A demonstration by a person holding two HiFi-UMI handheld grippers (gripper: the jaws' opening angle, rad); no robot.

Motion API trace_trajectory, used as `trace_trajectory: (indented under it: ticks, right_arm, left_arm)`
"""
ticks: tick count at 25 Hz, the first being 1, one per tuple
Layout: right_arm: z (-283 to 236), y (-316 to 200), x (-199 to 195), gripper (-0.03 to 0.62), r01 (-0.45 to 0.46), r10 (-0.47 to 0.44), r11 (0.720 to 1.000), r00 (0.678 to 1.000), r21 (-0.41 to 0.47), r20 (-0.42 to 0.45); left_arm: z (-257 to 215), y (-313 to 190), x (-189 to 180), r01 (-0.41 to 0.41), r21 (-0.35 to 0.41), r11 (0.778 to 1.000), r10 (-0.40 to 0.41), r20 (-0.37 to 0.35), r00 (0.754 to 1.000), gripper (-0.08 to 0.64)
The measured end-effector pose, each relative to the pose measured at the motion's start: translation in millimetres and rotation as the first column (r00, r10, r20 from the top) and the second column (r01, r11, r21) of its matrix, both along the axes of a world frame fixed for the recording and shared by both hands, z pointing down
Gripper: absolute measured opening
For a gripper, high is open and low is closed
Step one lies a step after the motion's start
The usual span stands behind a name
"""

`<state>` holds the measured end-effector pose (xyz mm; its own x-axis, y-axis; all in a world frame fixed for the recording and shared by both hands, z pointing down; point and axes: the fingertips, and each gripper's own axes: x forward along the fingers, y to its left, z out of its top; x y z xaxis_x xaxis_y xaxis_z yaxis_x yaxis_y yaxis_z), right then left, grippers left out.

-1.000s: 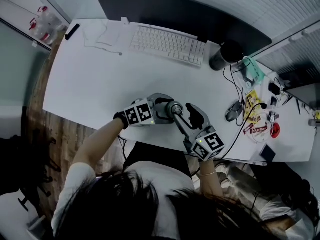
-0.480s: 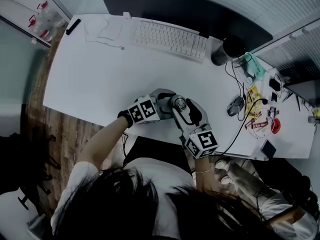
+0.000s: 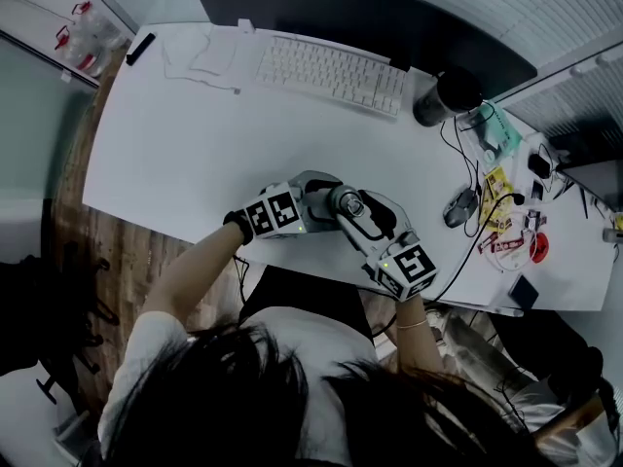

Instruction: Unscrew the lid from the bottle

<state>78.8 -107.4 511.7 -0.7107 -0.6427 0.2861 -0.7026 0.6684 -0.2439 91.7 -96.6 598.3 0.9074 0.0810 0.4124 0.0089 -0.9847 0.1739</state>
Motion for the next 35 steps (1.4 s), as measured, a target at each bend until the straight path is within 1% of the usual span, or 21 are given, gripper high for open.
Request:
trace_trajectory:
  ticks: [3,6,8,10,13,15,18,21,23,25,30,33,35]
  right_arm:
    - [0,1,-1,0.229,0.133,-0.133,0.991,0.991,0.008,0.019]
    - [-4,2,-3,0.229,0.270,-0.271,0.962,0.962,0.027,0.035]
    - [-8,1,-6,0.229,0.351,-0.353,0.935,0.934,0.046,0.060]
    - [-10,1,-8,0.229,0.419,-0.422,0.906,0.904,0.051,0.067]
    - [-8,2,-8,0.229,0.503,-0.504,0.864,0.863,0.021,0.037]
    - [-7,6,-9,0.229,0.564,-0.564,0.826,0.825,0.002,0.029]
    - [-10,8,-12,0.229,0.629,-0.628,0.778,0.778,-0.010,0.014]
    - [-15,6,-12,0.229,0.662,-0.662,0.749,0.749,-0.011,-0.004]
    - [-18,5,-12,0.229,0.666,-0.666,0.746,0.746,-0.010,-0.005]
    - [-20,5,-11,0.229,0.657,-0.657,0.754,0.754,-0.010,0.003]
    - [-26,6,-9,0.229,0.613,-0.612,0.790,0.790,-0.014,0.038]
    - [-31,5,-6,0.229,0.582,-0.581,0.813,0.813,-0.004,0.044]
    - [-37,7,-5,0.229,0.561,-0.560,0.828,0.827,0.003,0.047]
  left_arm:
    - [-1,2,-1,-0.040,-0.003,0.999,0.040,0.007,0.999,0.407]
    - [-1,3,0,-0.076,0.004,0.997,0.076,0.014,0.997,0.405]
    - [0,4,-1,-0.100,0.002,0.995,0.100,0.019,0.995,0.406]
    - [-1,5,-1,-0.127,-0.002,0.992,0.127,0.024,0.992,0.407]
    - [-1,5,-1,-0.168,-0.004,0.986,0.168,0.030,0.985,0.407]
    - [-1,7,-2,-0.191,-0.007,0.982,0.191,0.031,0.981,0.407]
    - [-1,8,-2,-0.212,-0.010,0.977,0.212,0.032,0.977,0.407]
    - [-1,7,-2,-0.223,-0.013,0.975,0.223,0.035,0.974,0.408]
    - [-1,7,-3,-0.225,-0.013,0.974,0.225,0.040,0.974,0.408]
    - [-1,8,-2,-0.219,-0.013,0.976,0.219,0.043,0.975,0.408]
    - [-1,8,-3,-0.186,-0.026,0.982,0.187,0.053,0.981,0.408]
    - [-8,5,-2,-0.152,-0.038,0.988,0.153,0.036,0.988,0.408]
    - [-15,5,-2,-0.134,-0.029,0.990,0.135,0.024,0.991,0.408]
